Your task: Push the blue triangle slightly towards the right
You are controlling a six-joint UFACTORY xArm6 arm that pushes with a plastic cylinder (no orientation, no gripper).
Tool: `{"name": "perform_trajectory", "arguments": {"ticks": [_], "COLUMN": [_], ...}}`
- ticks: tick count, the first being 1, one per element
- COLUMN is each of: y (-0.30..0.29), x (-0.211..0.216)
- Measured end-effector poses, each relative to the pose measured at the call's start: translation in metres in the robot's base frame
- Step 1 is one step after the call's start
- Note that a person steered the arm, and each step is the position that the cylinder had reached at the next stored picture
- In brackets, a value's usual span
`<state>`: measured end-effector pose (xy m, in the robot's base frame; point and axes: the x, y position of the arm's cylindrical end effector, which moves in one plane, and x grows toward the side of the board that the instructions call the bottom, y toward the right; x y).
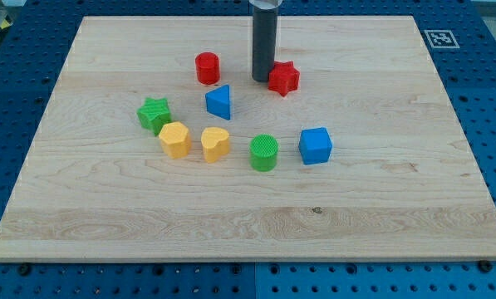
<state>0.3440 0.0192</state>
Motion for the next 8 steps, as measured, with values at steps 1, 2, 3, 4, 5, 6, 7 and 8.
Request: {"name": "perform_trajectory", "arguments": {"ticks": [1,2,3,4,5,6,7,8], "y": [-0.009,-0.011,-0.014,-0.014,-0.014,-0.016,-0.027,-0.073], "x": [-0.002,-0.012,-0.053,-0.069,-0.069,-0.069,-0.069,-0.086]}}
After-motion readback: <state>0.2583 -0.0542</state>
